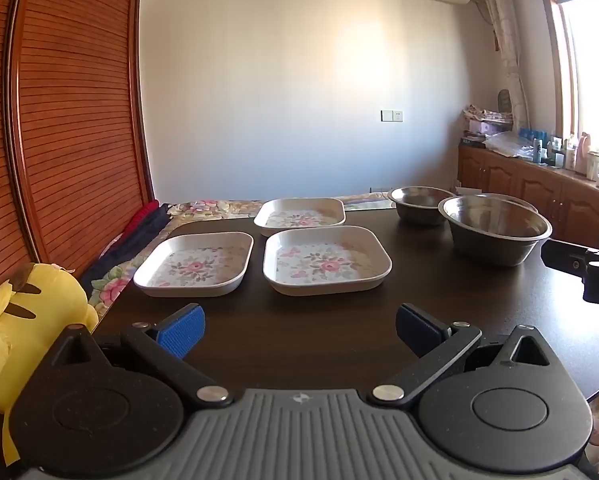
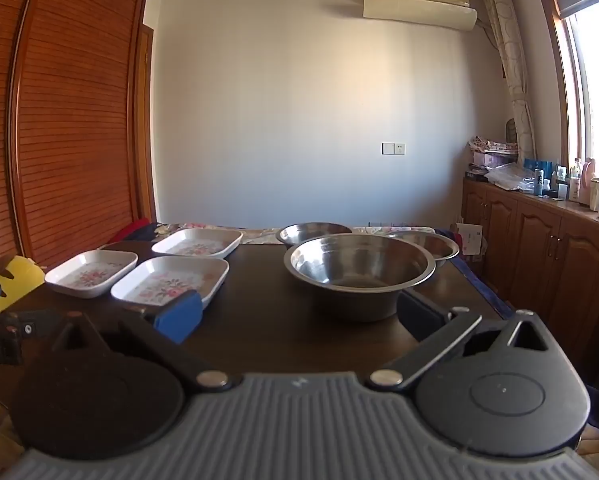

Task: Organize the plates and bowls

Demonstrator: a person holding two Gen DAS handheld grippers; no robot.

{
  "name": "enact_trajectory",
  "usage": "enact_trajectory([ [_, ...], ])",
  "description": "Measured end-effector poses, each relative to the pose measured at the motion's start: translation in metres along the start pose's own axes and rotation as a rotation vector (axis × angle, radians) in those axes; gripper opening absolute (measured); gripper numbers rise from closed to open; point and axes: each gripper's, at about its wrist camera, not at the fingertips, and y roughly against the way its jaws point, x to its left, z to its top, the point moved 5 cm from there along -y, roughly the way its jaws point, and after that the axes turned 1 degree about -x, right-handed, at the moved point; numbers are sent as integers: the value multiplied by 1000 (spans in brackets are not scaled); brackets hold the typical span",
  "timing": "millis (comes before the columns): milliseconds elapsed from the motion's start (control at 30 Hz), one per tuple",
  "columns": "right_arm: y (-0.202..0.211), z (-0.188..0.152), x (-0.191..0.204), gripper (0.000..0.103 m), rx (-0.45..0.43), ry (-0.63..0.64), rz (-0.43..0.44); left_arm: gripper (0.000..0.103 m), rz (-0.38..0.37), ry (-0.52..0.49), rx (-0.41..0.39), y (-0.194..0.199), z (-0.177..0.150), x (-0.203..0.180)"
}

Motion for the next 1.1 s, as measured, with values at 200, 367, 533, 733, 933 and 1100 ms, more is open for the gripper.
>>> enact_trajectory([
  [200, 1, 0, -3, 103, -2, 0, -7, 103, 2, 0, 1, 0, 2, 6],
  [367, -1, 0, -3, 103, -4, -3, -7, 103, 5, 0, 2, -1, 2, 5],
  [533, 0, 0, -4, 103, -3, -3, -7, 103, 5, -7, 4, 0, 4, 3],
  [733, 1, 0, -4, 103, -3, -3, -6, 103, 3, -6, 4, 0, 4, 3],
  [933, 1, 0, -4, 103, -1, -2, -4, 103, 3, -6, 5, 0, 4, 2],
  [1100, 1, 0, -4, 103, -1, -2, -4, 103, 3, -6, 5, 0, 4, 3],
])
